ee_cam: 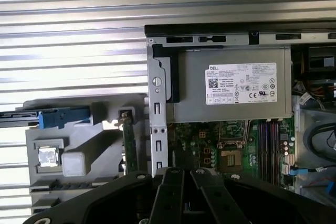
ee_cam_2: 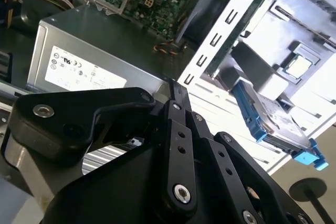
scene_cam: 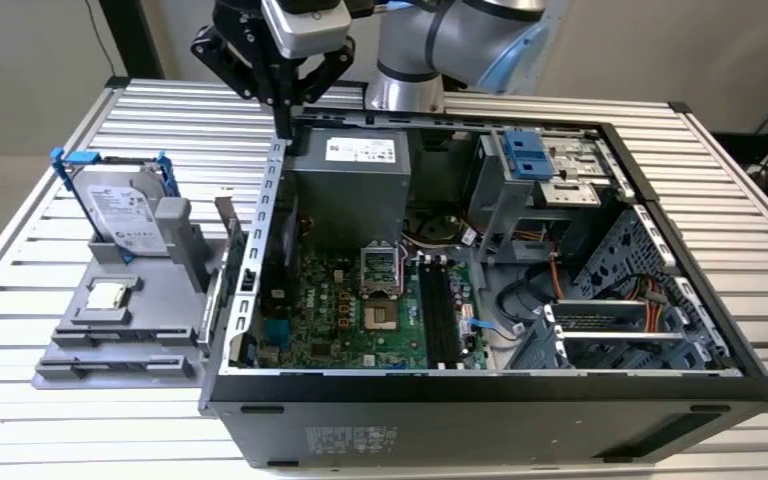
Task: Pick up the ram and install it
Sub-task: 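Reach for the ram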
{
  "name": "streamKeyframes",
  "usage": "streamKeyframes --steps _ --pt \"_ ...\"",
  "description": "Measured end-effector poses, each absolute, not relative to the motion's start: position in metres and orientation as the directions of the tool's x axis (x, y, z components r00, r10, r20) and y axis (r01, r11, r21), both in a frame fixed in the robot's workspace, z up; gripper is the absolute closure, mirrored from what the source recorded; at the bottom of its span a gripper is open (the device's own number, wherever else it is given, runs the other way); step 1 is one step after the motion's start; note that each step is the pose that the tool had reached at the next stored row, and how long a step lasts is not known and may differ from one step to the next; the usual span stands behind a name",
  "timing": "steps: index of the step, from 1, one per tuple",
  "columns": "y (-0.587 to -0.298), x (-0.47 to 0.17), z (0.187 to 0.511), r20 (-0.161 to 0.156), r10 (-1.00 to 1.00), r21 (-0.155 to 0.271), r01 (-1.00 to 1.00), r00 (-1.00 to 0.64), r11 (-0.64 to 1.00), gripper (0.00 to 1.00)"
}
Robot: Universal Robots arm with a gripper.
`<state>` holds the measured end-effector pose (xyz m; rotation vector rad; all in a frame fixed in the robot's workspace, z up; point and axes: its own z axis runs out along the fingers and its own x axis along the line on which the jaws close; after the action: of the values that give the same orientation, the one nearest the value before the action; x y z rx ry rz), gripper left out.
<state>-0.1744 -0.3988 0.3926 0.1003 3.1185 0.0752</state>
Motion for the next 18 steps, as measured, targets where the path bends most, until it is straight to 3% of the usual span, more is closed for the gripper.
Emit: streamKeyframes --steps 18 --pt "-0.399 -0.2 0.393 -0.019 0.063 0.049 0.062 -0.998 0.997 1.0"
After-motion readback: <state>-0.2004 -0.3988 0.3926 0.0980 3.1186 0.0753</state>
